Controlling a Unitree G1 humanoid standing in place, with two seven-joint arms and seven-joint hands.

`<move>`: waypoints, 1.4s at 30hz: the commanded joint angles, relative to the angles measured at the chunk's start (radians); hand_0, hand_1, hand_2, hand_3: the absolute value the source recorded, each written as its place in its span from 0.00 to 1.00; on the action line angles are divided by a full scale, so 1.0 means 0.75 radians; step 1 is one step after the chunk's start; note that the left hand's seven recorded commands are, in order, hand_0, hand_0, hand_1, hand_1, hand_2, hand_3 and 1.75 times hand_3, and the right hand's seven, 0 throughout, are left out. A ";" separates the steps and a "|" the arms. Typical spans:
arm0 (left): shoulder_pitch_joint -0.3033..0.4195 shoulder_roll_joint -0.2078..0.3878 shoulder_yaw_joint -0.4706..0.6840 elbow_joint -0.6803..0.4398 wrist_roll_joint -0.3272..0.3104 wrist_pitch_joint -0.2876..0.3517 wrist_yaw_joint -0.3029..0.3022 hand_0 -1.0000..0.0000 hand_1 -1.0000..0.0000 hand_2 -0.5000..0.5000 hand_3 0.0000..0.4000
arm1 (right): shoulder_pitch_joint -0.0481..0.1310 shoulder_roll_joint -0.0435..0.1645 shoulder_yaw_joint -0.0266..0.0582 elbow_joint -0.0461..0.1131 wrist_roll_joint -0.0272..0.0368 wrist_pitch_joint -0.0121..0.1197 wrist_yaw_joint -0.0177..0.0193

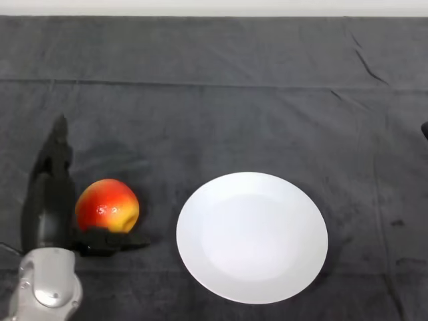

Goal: Move the apple to the plate

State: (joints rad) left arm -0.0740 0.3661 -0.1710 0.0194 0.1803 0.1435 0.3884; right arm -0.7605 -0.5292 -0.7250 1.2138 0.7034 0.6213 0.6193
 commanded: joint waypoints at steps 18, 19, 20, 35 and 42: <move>-0.081 0.035 -0.023 -0.005 -0.024 0.022 -0.003 0.00 0.00 0.50 1.00 | -0.012 -0.029 -0.007 -0.026 0.0038 -0.010 -0.0077; -0.084 0.036 -0.022 -0.022 -0.024 0.037 -0.004 0.00 0.00 0.50 1.00 | -0.012 -0.029 -0.007 -0.026 0.0038 -0.010 -0.0077; -0.088 0.037 -0.021 -0.042 -0.023 0.055 -0.005 0.00 0.00 0.50 1.00 | -0.012 -0.029 -0.007 -0.026 0.0039 -0.010 -0.0077; -0.214 0.004 -0.111 -0.329 0.069 0.293 0.041 0.00 0.00 0.50 1.00 | -0.013 -0.030 -0.007 -0.024 0.0044 -0.010 -0.0074; -0.291 -0.058 -0.269 -0.279 0.113 0.280 0.116 0.00 0.00 0.50 1.00 | -0.014 -0.031 -0.007 -0.022 0.0046 -0.009 -0.0067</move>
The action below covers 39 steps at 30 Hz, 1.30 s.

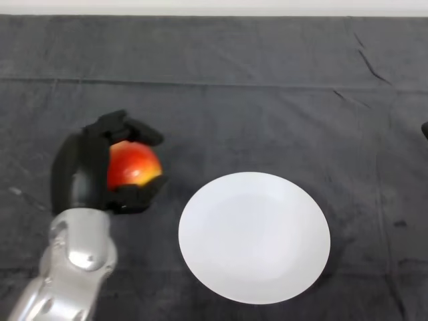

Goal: Move the apple to the plate

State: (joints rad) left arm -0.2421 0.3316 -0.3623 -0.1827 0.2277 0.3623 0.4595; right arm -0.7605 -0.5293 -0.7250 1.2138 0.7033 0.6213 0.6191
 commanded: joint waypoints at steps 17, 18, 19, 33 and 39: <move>-0.264 -0.093 -0.454 0.218 -0.112 -0.082 0.096 0.00 0.00 0.50 1.00 | -0.017 -0.034 -0.008 -0.016 0.0049 -0.008 -0.0041; -0.275 -0.093 -0.472 0.229 -0.127 -0.088 0.092 0.00 0.00 0.50 1.00 | -0.017 -0.034 -0.008 -0.015 0.0049 -0.008 -0.0039; -0.283 -0.093 -0.489 0.238 -0.139 -0.094 0.088 0.00 0.00 0.50 1.00 | -0.017 -0.034 -0.008 -0.015 0.0048 -0.008 -0.0037; -0.359 -0.067 -0.618 0.313 -0.255 -0.141 0.020 0.00 0.23 0.39 1.00 | -0.019 -0.036 -0.008 -0.010 0.0046 -0.008 -0.0015; -0.367 -0.056 -0.629 0.307 -0.260 -0.131 0.011 0.00 0.21 0.40 1.00 | -0.020 -0.037 -0.008 -0.008 0.0044 -0.008 -0.0007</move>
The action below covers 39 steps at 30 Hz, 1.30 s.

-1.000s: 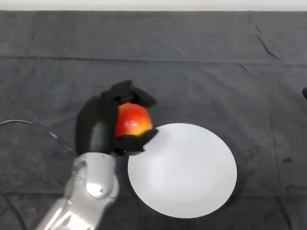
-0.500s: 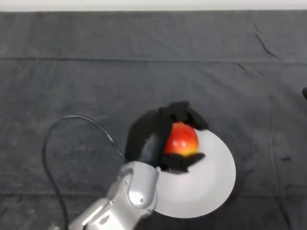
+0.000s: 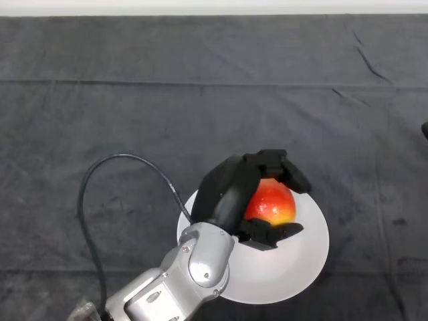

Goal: Move the apple to the plate

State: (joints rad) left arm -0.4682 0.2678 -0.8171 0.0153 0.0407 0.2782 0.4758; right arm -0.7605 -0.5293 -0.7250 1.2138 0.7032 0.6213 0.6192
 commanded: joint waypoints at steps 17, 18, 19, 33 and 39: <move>-0.077 0.063 -0.009 0.011 -0.006 0.019 -0.018 1.00 1.00 0.50 0.00 | -0.021 -0.038 -0.009 -0.006 0.0037 -0.008 0.0009; -0.076 0.073 0.002 0.000 -0.006 0.021 -0.023 1.00 1.00 0.50 0.00 | -0.021 -0.038 -0.009 -0.005 0.0037 -0.008 0.0009; -0.072 0.088 0.018 -0.017 -0.007 0.023 -0.030 1.00 1.00 0.50 0.00 | -0.021 -0.038 -0.009 -0.005 0.0036 -0.008 0.0010; 0.120 0.290 0.345 -0.212 -0.009 -0.113 -0.010 1.00 1.00 0.50 0.00 | -0.020 -0.037 -0.008 -0.007 0.0031 -0.009 0.0008; 0.263 0.387 0.561 -0.271 -0.040 -0.226 0.010 1.00 1.00 0.50 0.00 | -0.019 -0.036 -0.008 -0.009 0.0029 -0.010 0.0002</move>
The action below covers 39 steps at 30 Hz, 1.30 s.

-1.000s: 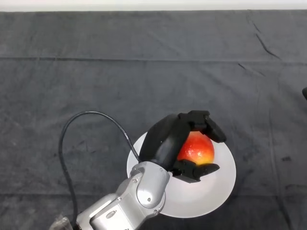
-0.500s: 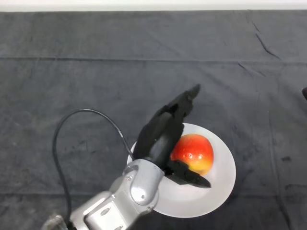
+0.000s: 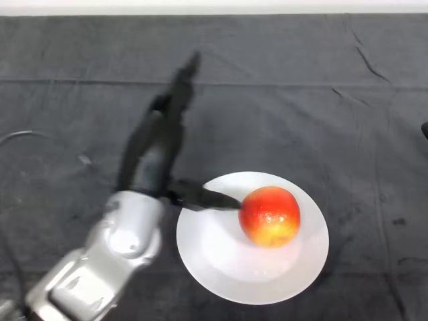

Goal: Move the apple to the plate

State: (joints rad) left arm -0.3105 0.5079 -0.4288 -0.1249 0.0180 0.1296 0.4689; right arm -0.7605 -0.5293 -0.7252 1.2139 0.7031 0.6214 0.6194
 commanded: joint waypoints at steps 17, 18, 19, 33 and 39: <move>0.439 0.178 0.609 -0.115 -0.017 -0.269 0.126 1.00 1.00 0.50 0.00 | -0.017 -0.034 -0.008 -0.014 0.0028 -0.010 -0.0020; 0.455 0.179 0.638 -0.103 -0.015 -0.284 0.130 1.00 1.00 0.50 0.00 | -0.017 -0.034 -0.007 -0.014 0.0028 -0.010 -0.0021; 0.471 0.181 0.666 -0.090 -0.014 -0.300 0.133 1.00 1.00 0.50 0.00 | -0.017 -0.034 -0.007 -0.014 0.0028 -0.010 -0.0021; 0.627 0.162 1.004 0.143 -0.042 -0.508 0.145 1.00 1.00 0.50 0.00 | -0.017 -0.034 -0.008 -0.014 0.0030 -0.010 -0.0025; 0.641 0.139 1.091 0.210 -0.058 -0.549 0.144 1.00 1.00 0.50 0.00 | -0.017 -0.034 -0.008 -0.014 0.0032 -0.010 -0.0024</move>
State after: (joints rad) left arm 0.1474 0.5967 0.3708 0.0124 -0.0182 -0.2563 0.5678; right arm -0.7605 -0.5293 -0.7250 1.2138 0.7031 0.6214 0.6195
